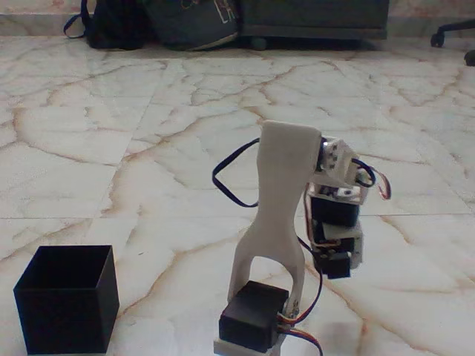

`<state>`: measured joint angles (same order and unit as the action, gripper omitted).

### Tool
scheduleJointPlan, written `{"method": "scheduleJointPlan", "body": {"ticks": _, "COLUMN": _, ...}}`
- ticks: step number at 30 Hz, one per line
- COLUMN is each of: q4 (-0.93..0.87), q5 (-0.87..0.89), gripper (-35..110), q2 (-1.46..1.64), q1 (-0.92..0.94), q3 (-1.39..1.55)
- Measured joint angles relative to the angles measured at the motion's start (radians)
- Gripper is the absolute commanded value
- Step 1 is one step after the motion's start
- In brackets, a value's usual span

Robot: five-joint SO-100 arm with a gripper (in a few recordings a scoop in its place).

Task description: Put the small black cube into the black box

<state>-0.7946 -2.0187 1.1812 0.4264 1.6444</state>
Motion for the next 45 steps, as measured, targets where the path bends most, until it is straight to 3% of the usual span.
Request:
{"method": "scheduleJointPlan", "body": {"ticks": 6, "q4": -0.025, "q5": 0.098, "gripper": 1, "q2": 0.140, "q1": -0.153, "q3": 0.084}}
{"method": "scheduleJointPlan", "body": {"ticks": 22, "q4": -0.006, "q5": 0.597, "gripper": 1, "q2": 0.425, "q1": -0.742, "q3": 0.236}}
{"method": "scheduleJointPlan", "body": {"ticks": 31, "q4": 0.094, "q5": 0.735, "gripper": 1, "q2": 0.393, "q1": -0.979, "q3": 0.233}}
{"method": "scheduleJointPlan", "body": {"ticks": 36, "q4": 0.146, "q5": 0.859, "gripper": 1, "q2": 0.233, "q1": -1.160, "q3": 0.069}}
{"method": "scheduleJointPlan", "body": {"ticks": 45, "q4": 0.247, "q5": 0.920, "gripper": 4, "q2": 0.095, "q1": -1.203, "q3": 0.060}}
